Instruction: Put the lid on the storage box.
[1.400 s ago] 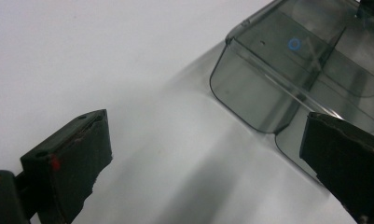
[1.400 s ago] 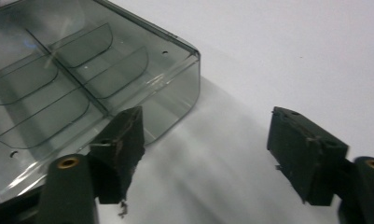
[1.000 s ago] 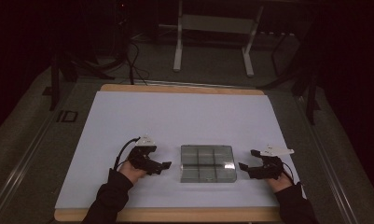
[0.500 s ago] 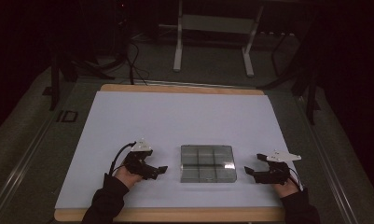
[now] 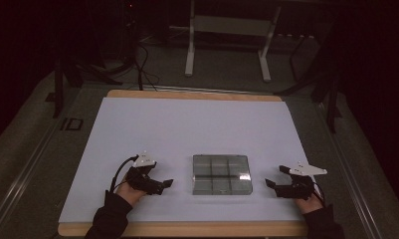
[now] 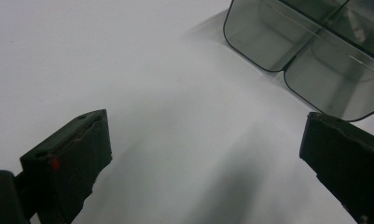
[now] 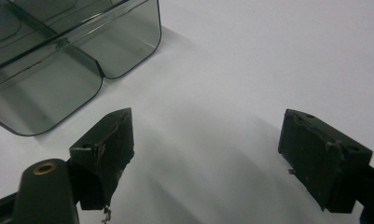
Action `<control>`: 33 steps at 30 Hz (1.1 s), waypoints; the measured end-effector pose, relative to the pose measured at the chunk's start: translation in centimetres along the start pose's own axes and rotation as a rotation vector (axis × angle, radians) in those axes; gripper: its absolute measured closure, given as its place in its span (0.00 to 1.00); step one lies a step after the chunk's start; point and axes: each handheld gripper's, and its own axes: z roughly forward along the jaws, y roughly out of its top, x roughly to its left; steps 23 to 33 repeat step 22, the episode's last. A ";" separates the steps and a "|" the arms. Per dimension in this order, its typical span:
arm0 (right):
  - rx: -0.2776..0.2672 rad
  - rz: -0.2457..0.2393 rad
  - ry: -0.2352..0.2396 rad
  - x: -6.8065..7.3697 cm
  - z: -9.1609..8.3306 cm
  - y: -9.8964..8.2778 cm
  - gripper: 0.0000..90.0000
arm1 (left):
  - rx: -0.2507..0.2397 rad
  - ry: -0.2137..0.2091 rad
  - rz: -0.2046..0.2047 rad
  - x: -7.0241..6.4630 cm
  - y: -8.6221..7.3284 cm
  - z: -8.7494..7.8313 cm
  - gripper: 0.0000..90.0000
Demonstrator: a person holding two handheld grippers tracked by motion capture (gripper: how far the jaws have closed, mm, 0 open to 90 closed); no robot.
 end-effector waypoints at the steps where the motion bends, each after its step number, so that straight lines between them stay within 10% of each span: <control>1: -0.004 0.003 -0.002 -0.1 0.0 0.0 0.20 | -0.003 0.000 -0.003 0.0 -0.1 0.0 0.03; 33: -0.027 0.013 -0.028 0.0 -0.2 -0.2 0.20 | 0.012 0.038 0.033 -0.5 -0.4 0.2 0.03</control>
